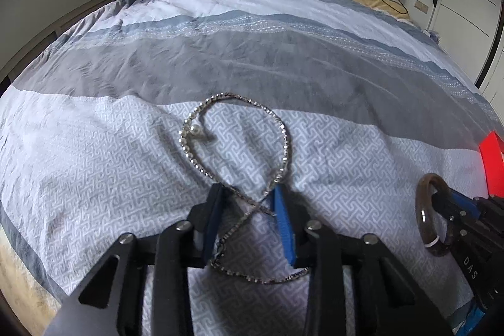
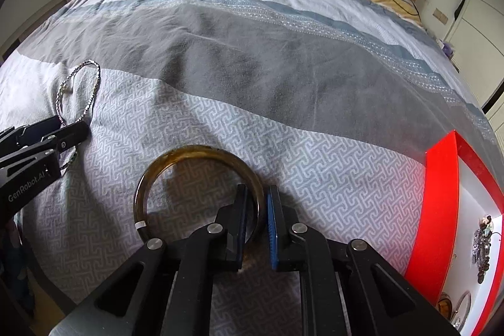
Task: Organize jewelry
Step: 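Grasp the amber bangle with the right tool while the left tool grasps the silver chain necklace, then carry the amber bangle and chain necklace over the red box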
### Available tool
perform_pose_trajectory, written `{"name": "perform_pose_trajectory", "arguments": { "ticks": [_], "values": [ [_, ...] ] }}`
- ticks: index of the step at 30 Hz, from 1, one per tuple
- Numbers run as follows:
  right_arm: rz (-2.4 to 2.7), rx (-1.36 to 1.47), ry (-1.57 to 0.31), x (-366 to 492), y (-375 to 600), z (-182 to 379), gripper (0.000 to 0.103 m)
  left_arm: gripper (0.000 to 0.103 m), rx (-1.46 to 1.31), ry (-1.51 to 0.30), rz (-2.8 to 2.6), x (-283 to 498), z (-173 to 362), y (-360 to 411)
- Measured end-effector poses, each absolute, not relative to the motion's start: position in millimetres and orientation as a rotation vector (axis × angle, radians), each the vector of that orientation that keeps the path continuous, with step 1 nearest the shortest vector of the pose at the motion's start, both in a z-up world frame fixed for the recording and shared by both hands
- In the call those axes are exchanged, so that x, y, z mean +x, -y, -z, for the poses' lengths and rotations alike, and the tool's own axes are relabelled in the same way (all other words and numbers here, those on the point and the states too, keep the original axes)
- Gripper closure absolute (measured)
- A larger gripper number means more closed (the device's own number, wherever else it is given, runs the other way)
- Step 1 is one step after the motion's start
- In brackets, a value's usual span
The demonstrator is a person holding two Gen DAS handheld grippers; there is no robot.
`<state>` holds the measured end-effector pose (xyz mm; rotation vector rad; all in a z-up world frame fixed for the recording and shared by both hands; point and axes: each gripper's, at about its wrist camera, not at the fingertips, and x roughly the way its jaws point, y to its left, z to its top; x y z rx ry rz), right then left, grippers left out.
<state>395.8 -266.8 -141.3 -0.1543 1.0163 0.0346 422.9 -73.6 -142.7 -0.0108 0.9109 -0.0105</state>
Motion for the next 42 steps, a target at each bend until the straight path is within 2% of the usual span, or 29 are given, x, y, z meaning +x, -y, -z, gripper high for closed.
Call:
{"name": "perform_pose_trajectory", "arguments": {
  "ticks": [3,5,13,22,26,33,38,42],
  "values": [
    [-0.042,-0.124,-0.987,391.5,268.8,138.6,0.092,0.097,-0.04,-0.912,0.03,421.5,140.0,69.5],
    [-0.051,-0.107,-0.967,390.2,269.1,136.2,0.093,0.099,-0.048,-0.916,0.04,420.4,136.9,68.5],
    [-0.085,-0.055,-0.864,372.4,267.6,109.7,0.094,0.1,-0.105,-0.903,0.1,408.1,110.9,63.2],
    [-0.085,-0.003,-0.785,343.0,283.7,63.9,0.094,0.1,-0.084,-0.816,0.198,385.3,49.4,93.8],
    [-0.05,0.018,-0.763,327.2,308.3,48.2,0.094,0.1,-0.085,-0.785,0.275,376.0,23.9,124.1],
    [0.094,0.052,-0.762,303.9,392.8,40.2,0.094,0.1,-0.063,-0.751,0.515,360.6,-5.7,224.7],
    [0.213,0.032,-0.786,297.3,454.9,45.2,0.094,0.1,-0.054,-0.754,0.689,353.7,-4.1,303.6],
    [0.271,0.026,-0.82,292.3,490.3,60.7,0.094,0.1,0.005,-0.783,0.753,350.5,17.6,354.4]
  ]
}}
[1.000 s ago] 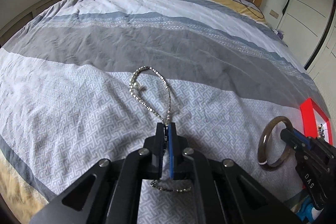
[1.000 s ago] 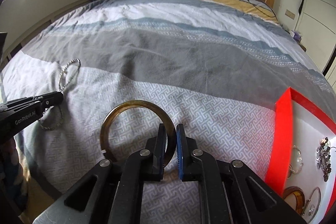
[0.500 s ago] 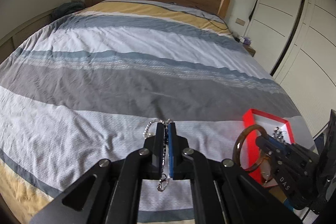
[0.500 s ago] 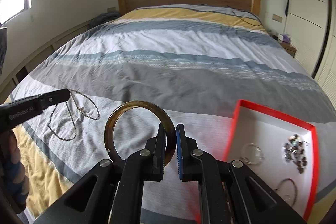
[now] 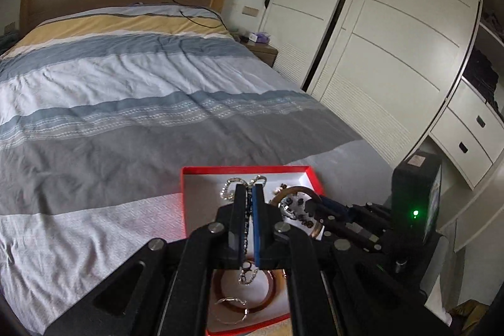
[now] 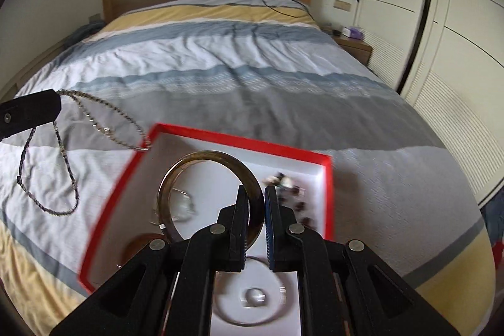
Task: Organize jewelry
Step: 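Carry the amber bangle and chain necklace over the red box, then lower both held items into the red box and open both tools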
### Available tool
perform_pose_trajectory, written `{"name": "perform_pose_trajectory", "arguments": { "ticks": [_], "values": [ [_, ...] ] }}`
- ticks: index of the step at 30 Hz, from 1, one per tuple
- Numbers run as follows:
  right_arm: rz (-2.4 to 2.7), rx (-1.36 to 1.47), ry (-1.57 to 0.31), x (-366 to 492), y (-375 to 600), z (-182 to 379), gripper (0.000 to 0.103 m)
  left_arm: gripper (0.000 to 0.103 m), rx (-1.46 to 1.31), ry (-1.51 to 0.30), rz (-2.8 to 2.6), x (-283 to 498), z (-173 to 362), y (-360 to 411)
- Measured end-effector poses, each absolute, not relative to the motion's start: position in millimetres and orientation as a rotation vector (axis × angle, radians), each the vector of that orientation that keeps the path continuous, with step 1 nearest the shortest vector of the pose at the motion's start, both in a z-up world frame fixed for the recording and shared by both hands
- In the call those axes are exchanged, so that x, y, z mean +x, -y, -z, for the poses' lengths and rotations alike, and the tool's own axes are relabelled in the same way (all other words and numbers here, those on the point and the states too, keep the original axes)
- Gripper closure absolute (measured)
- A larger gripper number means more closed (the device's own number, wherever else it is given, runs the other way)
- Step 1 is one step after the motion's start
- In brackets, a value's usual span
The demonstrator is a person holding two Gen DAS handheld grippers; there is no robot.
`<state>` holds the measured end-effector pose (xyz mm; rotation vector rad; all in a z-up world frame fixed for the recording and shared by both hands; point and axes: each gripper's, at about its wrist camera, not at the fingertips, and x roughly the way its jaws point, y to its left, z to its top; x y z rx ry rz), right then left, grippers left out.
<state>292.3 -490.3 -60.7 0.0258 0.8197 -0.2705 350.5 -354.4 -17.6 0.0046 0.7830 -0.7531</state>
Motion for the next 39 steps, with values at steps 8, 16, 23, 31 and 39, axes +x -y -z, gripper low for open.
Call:
{"name": "perform_pose_trajectory", "arguments": {
  "ticks": [8,16,23,31,39],
  "values": [
    [0.304,0.049,-0.885,291.2,517.4,98.6,0.094,0.1,0.124,-0.893,0.696,355.9,88.3,372.7],
    [0.341,0.07,-0.864,281.2,517.7,108.5,0.094,0.1,0.159,-0.908,0.647,346.2,115.0,372.8],
    [0.368,0.059,-0.824,278.7,519.2,105.3,0.094,0.1,0.186,-0.865,0.612,339.7,115.7,380.7],
    [0.362,0.036,-0.843,285.7,520.0,107.5,0.094,0.1,0.199,-0.832,0.574,333.7,118.7,385.0],
    [0.355,-0.005,-0.864,289.8,511.3,113.3,0.093,0.1,0.222,-0.822,0.549,331.2,121.2,385.6]
  ]
}}
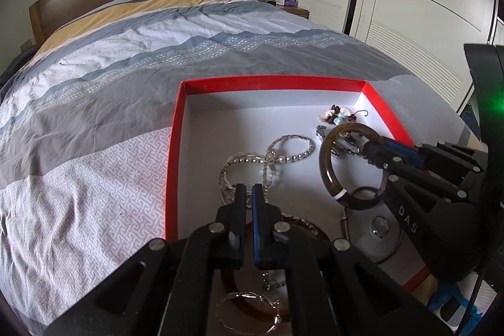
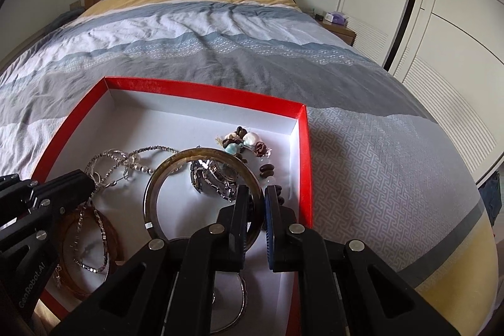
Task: Organize jewelry
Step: 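Lower both held items into the red box and open both tools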
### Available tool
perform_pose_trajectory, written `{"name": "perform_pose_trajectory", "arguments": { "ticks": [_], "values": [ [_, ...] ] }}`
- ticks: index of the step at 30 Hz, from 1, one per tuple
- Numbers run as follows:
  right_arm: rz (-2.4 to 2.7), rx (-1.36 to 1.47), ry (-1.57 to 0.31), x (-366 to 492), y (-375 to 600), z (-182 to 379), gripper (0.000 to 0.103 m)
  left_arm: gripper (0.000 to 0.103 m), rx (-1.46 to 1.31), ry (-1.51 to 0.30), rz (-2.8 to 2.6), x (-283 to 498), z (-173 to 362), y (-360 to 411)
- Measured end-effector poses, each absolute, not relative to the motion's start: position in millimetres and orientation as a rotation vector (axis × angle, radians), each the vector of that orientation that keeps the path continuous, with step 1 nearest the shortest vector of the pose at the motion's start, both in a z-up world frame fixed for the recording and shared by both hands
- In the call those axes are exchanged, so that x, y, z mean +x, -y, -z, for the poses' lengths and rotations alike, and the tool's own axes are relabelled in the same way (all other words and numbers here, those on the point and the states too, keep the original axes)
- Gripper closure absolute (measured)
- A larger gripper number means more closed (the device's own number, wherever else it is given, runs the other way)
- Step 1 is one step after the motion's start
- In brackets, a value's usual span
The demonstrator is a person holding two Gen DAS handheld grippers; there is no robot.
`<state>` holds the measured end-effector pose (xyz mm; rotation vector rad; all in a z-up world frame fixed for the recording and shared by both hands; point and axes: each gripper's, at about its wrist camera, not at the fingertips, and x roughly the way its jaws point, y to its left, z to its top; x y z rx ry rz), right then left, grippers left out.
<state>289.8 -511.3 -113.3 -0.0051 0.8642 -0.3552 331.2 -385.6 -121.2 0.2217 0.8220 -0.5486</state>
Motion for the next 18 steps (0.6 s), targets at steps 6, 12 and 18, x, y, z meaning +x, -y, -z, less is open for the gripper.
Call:
{"name": "perform_pose_trajectory", "arguments": {
  "ticks": [6,12,18],
  "values": [
    [0.342,-0.006,-0.871,288.0,508.7,118.2,0.093,0.1,0.24,-0.821,0.528,331.0,121.7,386.7],
    [0.338,-0.001,-0.865,285.6,508.5,119.0,0.093,0.1,0.253,-0.814,0.509,330.1,123.3,386.0],
    [0.336,0.009,-0.859,285.5,509.2,117.6,0.092,0.1,0.226,-0.827,0.489,334.9,124.7,379.0]
  ]
}}
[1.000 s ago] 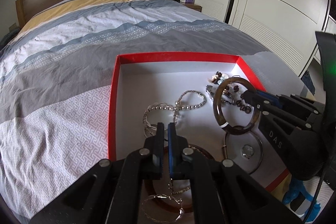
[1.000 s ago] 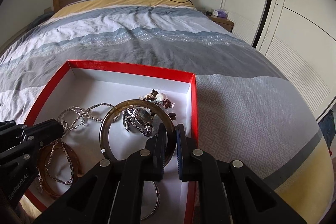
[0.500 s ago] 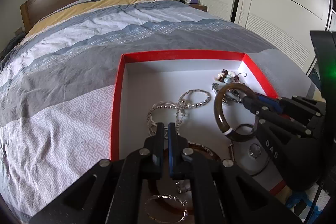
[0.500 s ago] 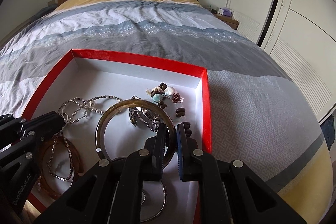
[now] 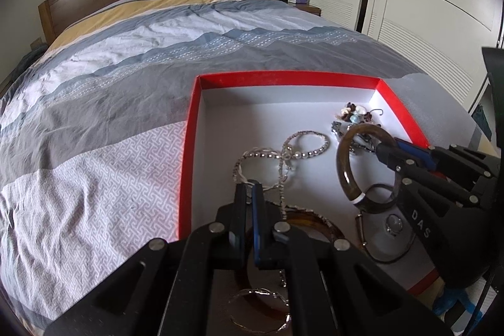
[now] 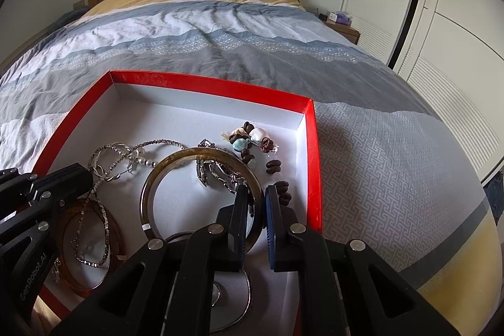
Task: Organize jewelry
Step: 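Lower both held items into the red box and open both tools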
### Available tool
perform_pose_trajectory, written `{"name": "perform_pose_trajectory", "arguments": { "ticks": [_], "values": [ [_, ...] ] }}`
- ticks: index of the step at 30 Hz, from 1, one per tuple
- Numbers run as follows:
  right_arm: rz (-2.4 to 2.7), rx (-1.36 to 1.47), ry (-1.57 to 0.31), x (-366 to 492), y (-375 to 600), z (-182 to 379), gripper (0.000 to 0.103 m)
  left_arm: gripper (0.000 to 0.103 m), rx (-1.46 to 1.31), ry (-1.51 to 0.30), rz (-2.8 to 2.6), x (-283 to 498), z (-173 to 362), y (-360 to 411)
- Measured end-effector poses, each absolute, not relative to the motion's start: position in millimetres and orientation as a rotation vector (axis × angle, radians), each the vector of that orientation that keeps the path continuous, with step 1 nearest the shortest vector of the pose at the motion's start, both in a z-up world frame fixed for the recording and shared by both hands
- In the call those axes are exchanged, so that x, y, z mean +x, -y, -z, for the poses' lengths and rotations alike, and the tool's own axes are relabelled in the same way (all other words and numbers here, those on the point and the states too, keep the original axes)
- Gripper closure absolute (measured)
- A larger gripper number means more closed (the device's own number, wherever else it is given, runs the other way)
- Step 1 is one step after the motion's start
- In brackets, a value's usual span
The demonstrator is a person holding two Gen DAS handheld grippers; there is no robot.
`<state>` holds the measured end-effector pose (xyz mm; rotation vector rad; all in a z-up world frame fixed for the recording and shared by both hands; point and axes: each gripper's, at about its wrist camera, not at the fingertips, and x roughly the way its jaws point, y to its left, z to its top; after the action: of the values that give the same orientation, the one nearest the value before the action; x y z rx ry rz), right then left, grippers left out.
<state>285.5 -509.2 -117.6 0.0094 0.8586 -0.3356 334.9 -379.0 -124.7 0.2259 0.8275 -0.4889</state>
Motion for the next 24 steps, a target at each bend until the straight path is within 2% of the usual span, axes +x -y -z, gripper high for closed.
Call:
{"name": "perform_pose_trajectory", "arguments": {
  "ticks": [6,11,24],
  "values": [
    [0.341,0.003,-0.858,286.2,503.9,116.7,0.083,0.1,0.219,-0.821,0.471,334.0,125.8,376.4],
    [0.338,-0.004,-0.839,285.8,498.7,112.1,0.061,0.099,0.215,-0.815,0.45,331.7,126.8,374.8],
    [0.346,0.007,-0.801,279.3,500.2,101.4,0.054,0.098,0.205,-0.826,0.429,325.8,125.7,372.7]
  ]
}}
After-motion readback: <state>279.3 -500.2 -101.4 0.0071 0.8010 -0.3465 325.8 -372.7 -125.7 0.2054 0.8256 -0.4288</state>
